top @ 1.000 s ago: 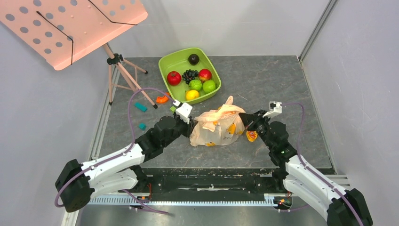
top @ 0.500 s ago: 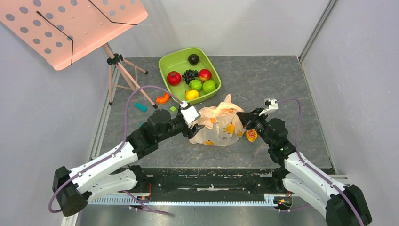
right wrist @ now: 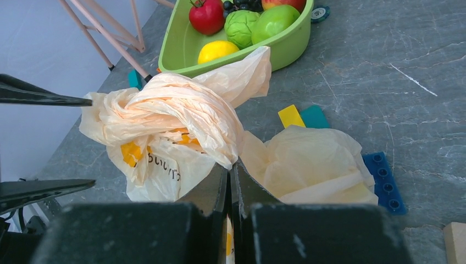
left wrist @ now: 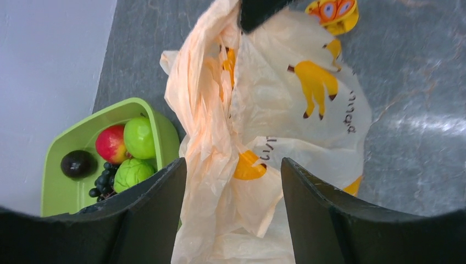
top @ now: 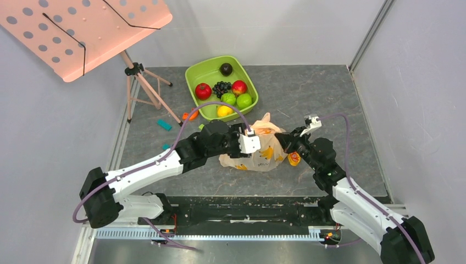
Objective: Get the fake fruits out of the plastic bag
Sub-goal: Untie the plastic bag at the center of the board.
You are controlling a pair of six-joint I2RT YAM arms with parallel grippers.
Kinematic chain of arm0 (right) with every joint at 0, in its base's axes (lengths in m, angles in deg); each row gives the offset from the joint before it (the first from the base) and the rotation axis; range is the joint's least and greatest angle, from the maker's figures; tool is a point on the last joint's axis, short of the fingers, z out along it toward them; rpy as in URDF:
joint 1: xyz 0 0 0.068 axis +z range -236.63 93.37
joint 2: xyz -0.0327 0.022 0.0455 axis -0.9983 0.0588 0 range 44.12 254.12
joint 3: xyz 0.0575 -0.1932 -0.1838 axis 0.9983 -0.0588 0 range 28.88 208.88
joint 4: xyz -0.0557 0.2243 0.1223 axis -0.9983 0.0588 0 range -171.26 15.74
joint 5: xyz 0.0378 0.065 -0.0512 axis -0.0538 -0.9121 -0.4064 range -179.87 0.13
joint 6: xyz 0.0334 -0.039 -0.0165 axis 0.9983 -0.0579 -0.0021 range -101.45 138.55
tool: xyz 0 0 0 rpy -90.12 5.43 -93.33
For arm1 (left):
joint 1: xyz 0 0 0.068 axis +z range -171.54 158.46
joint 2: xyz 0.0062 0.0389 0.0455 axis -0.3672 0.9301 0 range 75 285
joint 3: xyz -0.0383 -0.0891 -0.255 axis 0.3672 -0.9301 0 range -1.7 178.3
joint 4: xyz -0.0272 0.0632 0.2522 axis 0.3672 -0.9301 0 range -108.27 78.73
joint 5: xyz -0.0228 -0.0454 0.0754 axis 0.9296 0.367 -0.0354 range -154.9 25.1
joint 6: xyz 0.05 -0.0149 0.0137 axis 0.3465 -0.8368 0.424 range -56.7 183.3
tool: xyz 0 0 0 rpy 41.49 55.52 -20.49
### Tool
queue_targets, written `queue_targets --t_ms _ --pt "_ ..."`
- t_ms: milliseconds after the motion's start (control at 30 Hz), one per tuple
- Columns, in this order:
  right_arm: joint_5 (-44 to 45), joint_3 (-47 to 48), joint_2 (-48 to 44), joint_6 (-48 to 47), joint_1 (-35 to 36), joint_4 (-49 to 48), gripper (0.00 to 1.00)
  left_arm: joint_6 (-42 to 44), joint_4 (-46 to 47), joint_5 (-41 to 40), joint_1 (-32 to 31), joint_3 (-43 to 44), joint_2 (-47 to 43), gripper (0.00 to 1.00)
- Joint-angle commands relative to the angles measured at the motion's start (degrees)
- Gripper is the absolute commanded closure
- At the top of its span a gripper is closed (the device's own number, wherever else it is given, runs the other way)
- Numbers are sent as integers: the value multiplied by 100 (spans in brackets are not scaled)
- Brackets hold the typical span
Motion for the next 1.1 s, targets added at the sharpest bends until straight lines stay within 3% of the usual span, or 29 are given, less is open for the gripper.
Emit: queue_targets --t_ms 0,233,367,467,633,733,833,933,1067 --pt "-96 248 -171 -255 -17 75 100 846 20 -272 -4 277 134 29" --pt "-164 228 -247 -338 -8 158 100 1106 182 -440 32 428 501 33" --pt "-171 178 -309 -361 -4 158 100 1125 183 -362 58 530 663 40" --pt "-177 149 -365 -406 -5 179 100 1116 86 -352 75 588 765 55" --pt "-223 141 -479 -571 -12 233 99 1111 -182 -344 84 630 830 97" --pt "-425 140 -547 -807 -13 233 85 1023 -32 -359 89 486 704 98" --pt "-754 185 -654 -1201 -4 241 56 1012 162 -308 84 314 529 98" --pt "-952 343 -836 -1775 -9 435 34 1037 243 -261 84 209 431 98" --pt "-947 758 -1008 -2557 -12 823 25 1158 290 -190 93 68 334 98"
